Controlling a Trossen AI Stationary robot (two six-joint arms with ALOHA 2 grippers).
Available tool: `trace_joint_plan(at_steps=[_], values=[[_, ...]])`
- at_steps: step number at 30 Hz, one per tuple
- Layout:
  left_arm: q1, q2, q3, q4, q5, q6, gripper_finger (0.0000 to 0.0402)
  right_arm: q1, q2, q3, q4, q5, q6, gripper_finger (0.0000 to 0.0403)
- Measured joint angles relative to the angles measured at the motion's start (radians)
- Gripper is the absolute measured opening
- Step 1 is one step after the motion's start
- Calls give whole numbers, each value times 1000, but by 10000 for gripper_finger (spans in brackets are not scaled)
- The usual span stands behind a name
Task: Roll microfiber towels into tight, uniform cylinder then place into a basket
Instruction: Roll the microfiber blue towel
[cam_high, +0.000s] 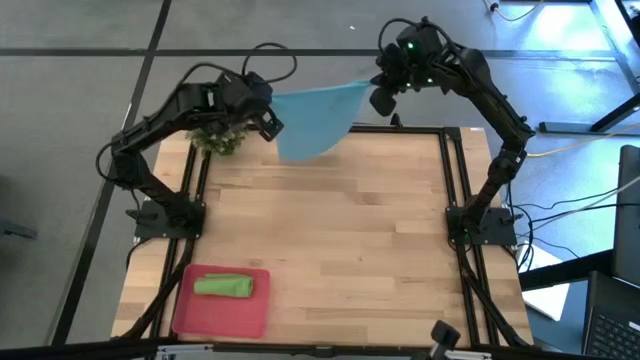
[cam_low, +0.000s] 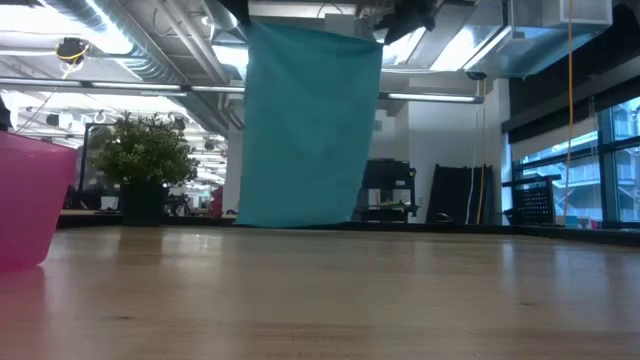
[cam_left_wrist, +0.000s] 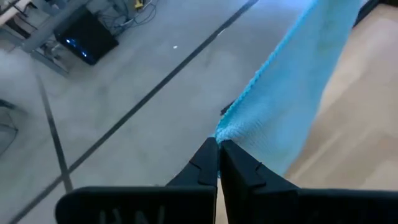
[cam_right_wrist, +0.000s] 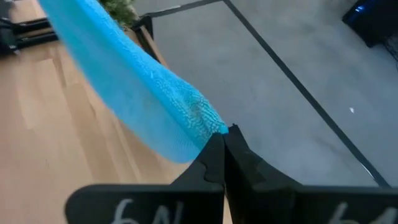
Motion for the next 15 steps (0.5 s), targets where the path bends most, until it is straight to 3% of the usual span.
trace_joint_plan(at_steps=[15], values=[[93, 37, -22, 140, -8, 172, 0, -58, 1, -111, 137, 15, -26, 0]])
